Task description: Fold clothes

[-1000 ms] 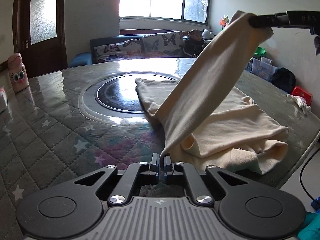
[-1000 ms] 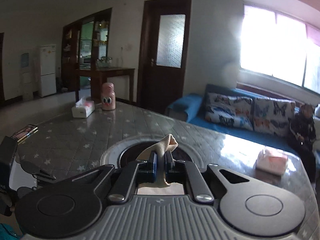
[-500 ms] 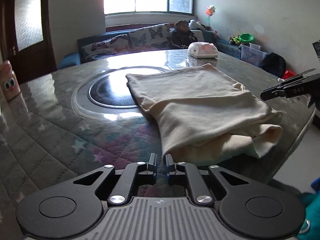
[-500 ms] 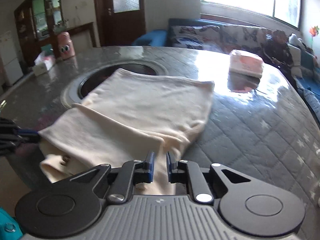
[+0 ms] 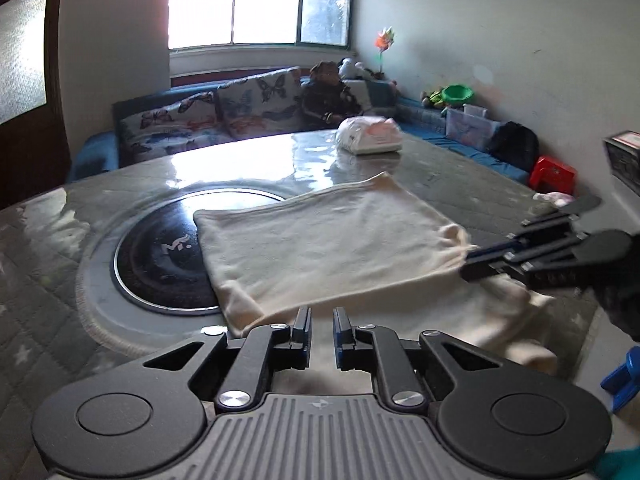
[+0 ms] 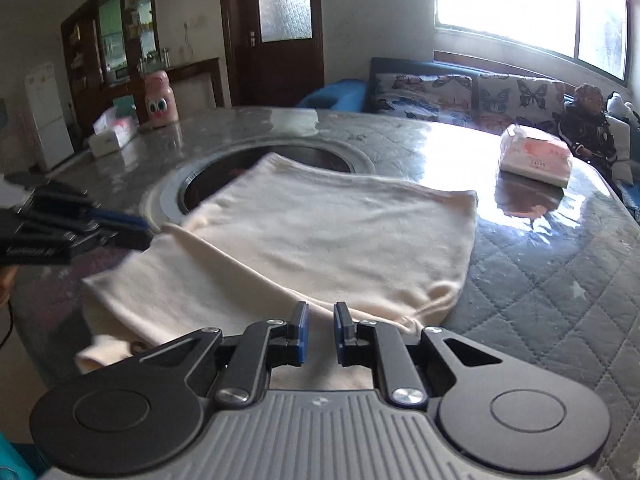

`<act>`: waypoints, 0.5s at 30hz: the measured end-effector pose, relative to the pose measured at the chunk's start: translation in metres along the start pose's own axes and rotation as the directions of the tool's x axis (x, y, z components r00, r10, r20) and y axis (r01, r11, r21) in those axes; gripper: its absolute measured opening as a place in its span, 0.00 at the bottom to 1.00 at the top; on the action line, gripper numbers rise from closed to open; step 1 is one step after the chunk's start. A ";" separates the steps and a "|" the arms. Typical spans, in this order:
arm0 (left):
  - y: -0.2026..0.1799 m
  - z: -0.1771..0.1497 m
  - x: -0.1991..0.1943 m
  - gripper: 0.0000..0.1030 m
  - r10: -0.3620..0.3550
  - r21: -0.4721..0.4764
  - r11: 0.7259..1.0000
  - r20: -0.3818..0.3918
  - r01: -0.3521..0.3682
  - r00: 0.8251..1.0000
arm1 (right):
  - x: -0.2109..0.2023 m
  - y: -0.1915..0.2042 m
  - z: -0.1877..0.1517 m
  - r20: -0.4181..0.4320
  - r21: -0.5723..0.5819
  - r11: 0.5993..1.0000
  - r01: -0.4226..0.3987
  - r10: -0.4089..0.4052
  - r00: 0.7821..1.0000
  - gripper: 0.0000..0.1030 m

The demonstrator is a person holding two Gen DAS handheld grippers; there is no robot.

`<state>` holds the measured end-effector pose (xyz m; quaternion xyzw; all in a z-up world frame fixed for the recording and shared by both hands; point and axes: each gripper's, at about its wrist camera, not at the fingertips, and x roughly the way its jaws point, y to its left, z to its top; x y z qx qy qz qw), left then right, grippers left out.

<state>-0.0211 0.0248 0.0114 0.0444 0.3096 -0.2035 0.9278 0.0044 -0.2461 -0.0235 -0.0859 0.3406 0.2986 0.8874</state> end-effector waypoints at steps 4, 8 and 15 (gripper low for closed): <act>0.010 -0.004 0.021 0.12 0.006 -0.016 1.000 -0.038 -0.007 0.999 | -0.001 -0.009 -0.006 -0.014 0.020 1.000 0.002 -0.002 1.000 0.10; 0.016 -0.008 0.019 0.14 0.007 -0.019 1.000 -0.037 -0.008 0.999 | -0.010 -0.006 -0.005 0.014 -0.001 1.000 -0.004 0.004 1.000 0.12; -0.004 -0.014 -0.012 0.29 0.026 0.093 0.995 -0.010 -0.025 1.000 | -0.023 0.009 -0.013 0.016 -0.087 0.996 -0.004 0.006 1.000 0.17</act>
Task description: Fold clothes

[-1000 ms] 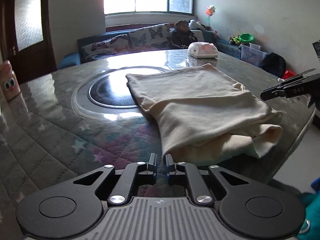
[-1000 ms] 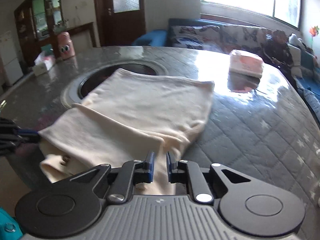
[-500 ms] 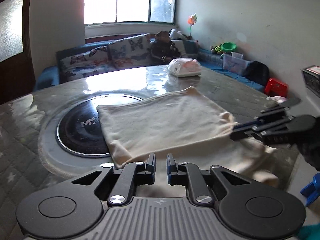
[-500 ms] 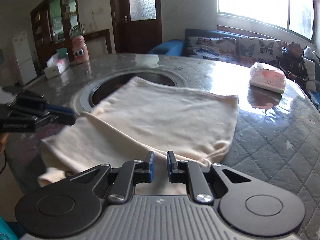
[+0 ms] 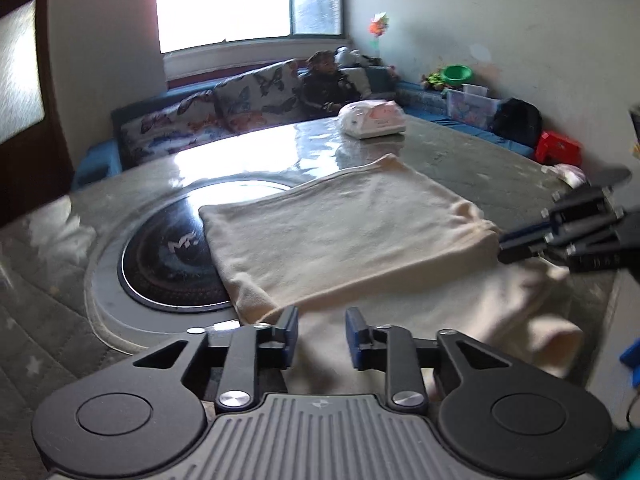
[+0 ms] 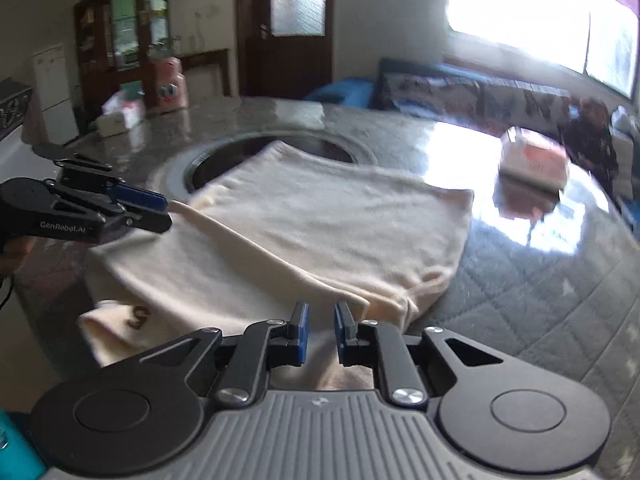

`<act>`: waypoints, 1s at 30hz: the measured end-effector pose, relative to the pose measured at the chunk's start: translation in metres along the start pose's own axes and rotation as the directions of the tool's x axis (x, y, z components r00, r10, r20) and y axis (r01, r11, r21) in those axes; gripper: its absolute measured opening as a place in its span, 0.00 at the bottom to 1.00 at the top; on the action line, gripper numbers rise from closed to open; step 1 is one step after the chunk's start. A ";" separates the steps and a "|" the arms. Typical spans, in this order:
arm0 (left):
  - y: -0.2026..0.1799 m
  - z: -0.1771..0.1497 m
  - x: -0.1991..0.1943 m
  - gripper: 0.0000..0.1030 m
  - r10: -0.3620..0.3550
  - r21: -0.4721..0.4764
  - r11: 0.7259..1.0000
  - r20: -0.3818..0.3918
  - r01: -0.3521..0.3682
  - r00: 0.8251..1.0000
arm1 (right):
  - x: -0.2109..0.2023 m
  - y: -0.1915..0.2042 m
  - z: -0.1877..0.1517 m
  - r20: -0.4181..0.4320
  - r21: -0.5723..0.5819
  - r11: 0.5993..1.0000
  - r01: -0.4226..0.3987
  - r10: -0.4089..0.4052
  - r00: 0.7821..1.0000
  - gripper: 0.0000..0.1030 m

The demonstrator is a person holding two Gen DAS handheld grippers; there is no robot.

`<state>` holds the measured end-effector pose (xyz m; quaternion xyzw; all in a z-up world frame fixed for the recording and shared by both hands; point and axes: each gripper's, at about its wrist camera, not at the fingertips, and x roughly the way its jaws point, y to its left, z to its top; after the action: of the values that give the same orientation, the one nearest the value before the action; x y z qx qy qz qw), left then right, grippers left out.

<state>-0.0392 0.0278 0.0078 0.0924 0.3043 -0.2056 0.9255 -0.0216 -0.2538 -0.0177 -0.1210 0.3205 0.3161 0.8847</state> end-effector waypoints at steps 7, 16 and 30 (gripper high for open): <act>-0.026 -0.017 -0.016 0.29 -0.028 0.084 0.996 -0.021 0.029 0.999 | -0.008 0.009 -0.018 -0.042 -0.046 0.999 -0.006 0.004 0.999 0.22; -0.041 -0.035 -0.056 0.38 -0.084 0.246 0.966 -0.001 0.082 0.996 | -0.045 0.016 -0.019 -0.046 -0.132 0.991 0.004 -0.010 0.999 0.26; -0.088 -0.050 -0.039 0.12 -0.116 0.459 0.886 0.069 0.071 0.991 | -0.055 0.039 -0.041 -0.096 -0.299 0.953 -0.056 0.028 0.995 0.46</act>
<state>-0.1329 -0.0239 -0.0126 0.2819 0.2077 -0.3196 0.8805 -0.0991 -0.2667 -0.0141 -0.2619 0.3106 0.3742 0.8336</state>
